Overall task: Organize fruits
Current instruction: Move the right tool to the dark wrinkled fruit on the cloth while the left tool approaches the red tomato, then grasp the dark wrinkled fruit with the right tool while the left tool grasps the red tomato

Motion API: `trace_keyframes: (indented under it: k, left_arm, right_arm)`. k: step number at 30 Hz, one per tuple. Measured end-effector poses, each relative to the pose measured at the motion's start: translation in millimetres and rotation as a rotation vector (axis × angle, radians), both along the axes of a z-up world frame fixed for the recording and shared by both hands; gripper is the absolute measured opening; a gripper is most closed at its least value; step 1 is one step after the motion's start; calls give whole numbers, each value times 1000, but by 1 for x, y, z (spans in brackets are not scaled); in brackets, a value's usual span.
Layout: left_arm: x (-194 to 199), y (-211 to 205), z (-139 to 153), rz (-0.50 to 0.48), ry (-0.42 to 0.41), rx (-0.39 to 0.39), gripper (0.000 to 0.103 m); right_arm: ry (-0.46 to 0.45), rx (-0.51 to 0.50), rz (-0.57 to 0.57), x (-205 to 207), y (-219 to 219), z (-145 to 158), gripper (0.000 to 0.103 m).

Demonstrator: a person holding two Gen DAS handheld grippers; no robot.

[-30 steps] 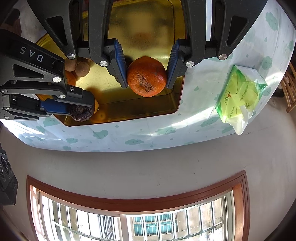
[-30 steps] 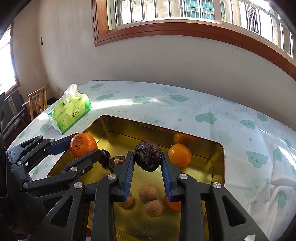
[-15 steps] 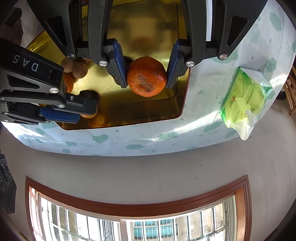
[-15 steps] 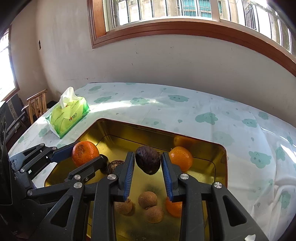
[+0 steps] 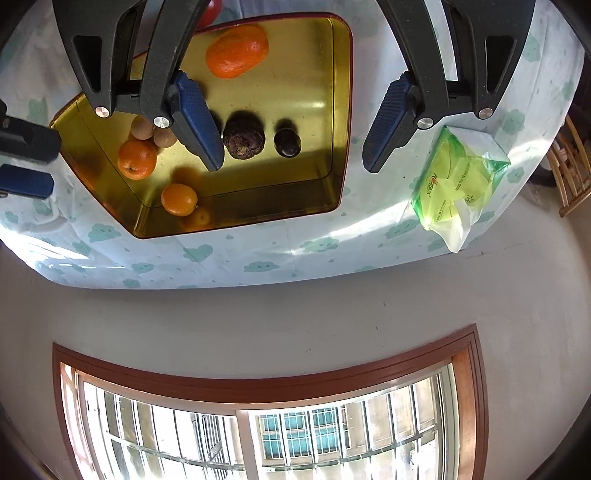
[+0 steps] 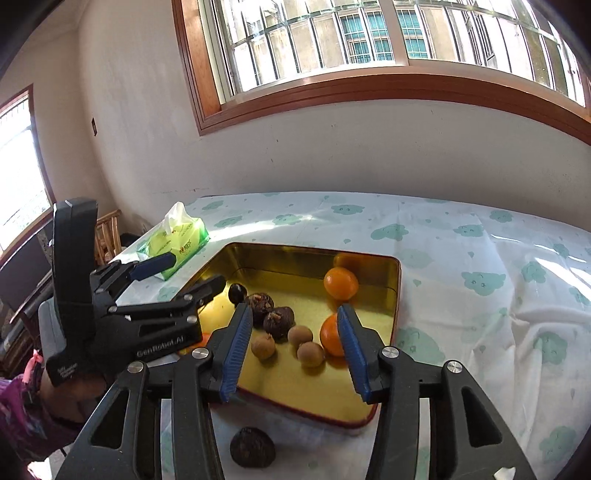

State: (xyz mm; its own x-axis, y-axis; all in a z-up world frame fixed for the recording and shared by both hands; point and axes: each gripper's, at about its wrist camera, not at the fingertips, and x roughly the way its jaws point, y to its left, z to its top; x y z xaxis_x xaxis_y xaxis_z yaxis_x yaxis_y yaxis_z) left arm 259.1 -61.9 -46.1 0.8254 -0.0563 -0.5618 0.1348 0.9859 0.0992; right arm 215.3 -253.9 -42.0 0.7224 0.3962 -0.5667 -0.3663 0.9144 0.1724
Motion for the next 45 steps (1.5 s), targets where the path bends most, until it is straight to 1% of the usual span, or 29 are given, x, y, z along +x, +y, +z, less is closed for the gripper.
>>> trace_keyframes:
  k: [3, 6, 9, 12, 15, 17, 18, 24, 28, 31, 33, 34, 35, 36, 38, 39, 42, 44, 45]
  left_arm:
    - [-12, 2, 3, 7, 0, -3, 79]
    - [-26, 4, 5, 14, 6, -11, 79]
    - [-40, 7, 6, 18, 12, -15, 80]
    - [-52, 10, 6, 23, 12, -9, 82]
    - [-63, 14, 3, 24, 29, -18, 83]
    - [-72, 18, -1, 32, 44, -29, 83]
    - [-76, 21, -4, 35, 58, -45, 85]
    - [-91, 50, -33, 80, 165, -192, 85]
    - [-99, 60, -43, 85, 187, -265, 85]
    - [-103, 60, -41, 60, 169, -288, 85]
    - [-103, 56, -40, 34, 176, -284, 85]
    - [-103, 53, -40, 17, 180, -279, 85]
    - [-104, 49, -39, -8, 184, -276, 85]
    - [-106, 44, -38, -32, 183, -268, 85]
    - [-107, 33, -35, -51, 175, -229, 85]
    - [-105, 28, -34, -61, 178, -222, 83]
    - [-100, 15, -30, -86, 184, -245, 82]
    - [-95, 6, -29, -77, 188, -243, 82]
    - [-91, 3, -30, -71, 197, -249, 80]
  right_arm:
    - [39, -24, 6, -26, -7, -14, 51]
    - [85, -32, 4, -42, -10, -31, 51]
    - [128, -4, 2, -55, -11, -44, 51]
    - [144, 0, 6, -63, -8, -49, 51]
    - [148, 2, 13, -66, -3, -50, 52]
    - [149, -4, 14, -68, 1, -50, 55]
    - [148, -7, 12, -69, 2, -51, 56]
    - [180, -30, -4, -59, 11, -57, 56]
    - [187, -75, -14, -45, 22, -61, 56]
    - [200, -92, -15, -32, 33, -64, 56]
    - [216, -127, -11, -24, 42, -71, 56]
    - [207, -142, -17, -24, 45, -73, 56]
    - [205, -148, -1, -24, 48, -73, 35]
    - [203, -152, 5, -26, 48, -73, 33]
    - [185, -158, -7, -33, 41, -72, 32]
    - [183, -135, -26, -35, 32, -71, 32]
    - [182, -78, -97, -41, 3, -68, 32]
    - [200, -32, -133, -43, -13, -70, 33]
    - [210, -4, -147, -42, -20, -71, 33]
